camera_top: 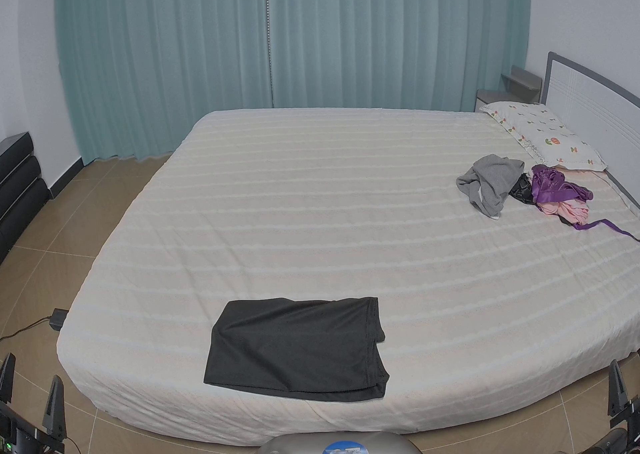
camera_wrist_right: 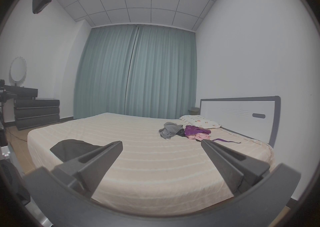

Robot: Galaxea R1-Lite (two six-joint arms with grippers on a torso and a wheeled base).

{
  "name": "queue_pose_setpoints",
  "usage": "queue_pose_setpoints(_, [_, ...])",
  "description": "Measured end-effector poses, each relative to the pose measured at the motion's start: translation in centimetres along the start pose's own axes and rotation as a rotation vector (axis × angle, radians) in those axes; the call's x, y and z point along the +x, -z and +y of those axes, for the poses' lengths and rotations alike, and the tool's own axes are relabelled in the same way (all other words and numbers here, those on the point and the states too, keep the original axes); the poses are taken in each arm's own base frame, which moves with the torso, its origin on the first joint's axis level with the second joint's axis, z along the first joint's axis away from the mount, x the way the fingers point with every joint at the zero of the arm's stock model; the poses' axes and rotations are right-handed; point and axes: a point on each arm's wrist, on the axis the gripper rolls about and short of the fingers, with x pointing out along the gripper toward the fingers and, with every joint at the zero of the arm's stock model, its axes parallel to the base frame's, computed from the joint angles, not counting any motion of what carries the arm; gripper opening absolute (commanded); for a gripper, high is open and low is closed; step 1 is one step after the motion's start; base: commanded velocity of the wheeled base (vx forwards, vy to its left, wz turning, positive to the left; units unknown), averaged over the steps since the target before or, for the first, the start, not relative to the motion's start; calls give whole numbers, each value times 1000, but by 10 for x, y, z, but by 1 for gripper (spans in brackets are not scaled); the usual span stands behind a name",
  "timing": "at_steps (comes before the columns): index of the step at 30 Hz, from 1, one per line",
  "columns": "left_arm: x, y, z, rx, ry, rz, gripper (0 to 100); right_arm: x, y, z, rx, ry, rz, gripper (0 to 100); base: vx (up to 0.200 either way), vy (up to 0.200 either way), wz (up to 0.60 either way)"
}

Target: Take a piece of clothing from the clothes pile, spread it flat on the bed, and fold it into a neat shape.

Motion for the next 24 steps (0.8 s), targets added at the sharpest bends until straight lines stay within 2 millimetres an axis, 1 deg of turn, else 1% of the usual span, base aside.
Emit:
queue_pose_setpoints(4, [0, 3, 0, 1, 5, 32, 100, 0, 3, 1, 10, -48, 22, 100, 0, 0, 0])
queue_pose_setpoints(12, [0, 5, -1, -15, 37, 51, 100, 0, 6, 1, 66, -5, 62, 100, 0, 0, 0])
queue_pose_setpoints(16, [-1, 12, -2, -21, 79, 112, 100, 0, 7, 1, 75, -4, 65, 100, 0, 0, 0])
queue_pose_setpoints(19, [-1, 11, -2, -23, 88, 111, 100, 0, 7, 2, 98, -45, 64, 100, 0, 0, 0])
queue_pose_setpoints(21, [-1, 11, -2, -23, 89, 105, 100, 0, 7, 3, 87, -88, 64, 100, 0, 0, 0])
queue_pose_setpoints(24, [-1, 11, -2, -23, 91, 102, 100, 0, 7, 3, 70, -102, 65, 100, 0, 0, 0])
